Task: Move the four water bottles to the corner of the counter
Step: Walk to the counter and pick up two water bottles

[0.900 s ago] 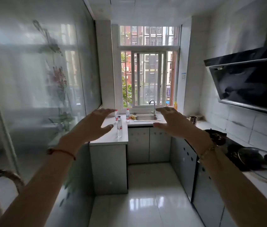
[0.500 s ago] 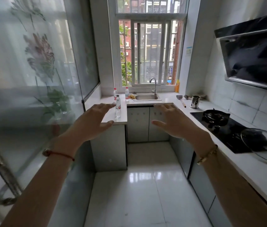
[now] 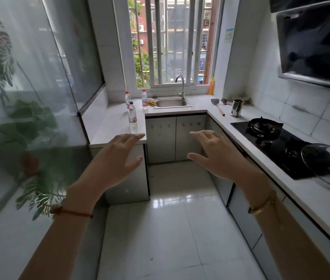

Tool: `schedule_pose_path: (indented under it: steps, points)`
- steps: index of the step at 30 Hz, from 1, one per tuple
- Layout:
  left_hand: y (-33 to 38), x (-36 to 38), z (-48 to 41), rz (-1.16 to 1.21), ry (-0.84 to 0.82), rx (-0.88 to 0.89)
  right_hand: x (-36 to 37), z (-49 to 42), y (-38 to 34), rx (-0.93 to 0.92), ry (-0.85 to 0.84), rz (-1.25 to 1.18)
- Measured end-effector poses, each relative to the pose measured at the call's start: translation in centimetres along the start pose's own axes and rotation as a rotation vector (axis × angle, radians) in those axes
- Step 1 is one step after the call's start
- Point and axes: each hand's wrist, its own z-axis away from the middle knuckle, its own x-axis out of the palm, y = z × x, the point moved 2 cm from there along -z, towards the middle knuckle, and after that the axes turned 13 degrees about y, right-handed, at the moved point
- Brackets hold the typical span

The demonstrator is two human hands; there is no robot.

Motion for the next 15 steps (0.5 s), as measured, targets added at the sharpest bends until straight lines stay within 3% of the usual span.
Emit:
schedule_pose_path:
  steps: [15]
  points:
    - [-3.8, 9.9, -5.7, 0.05, -0.063, 0.0, 7.7, -4.3, 6.9, 0.083, -0.052, 0.034]
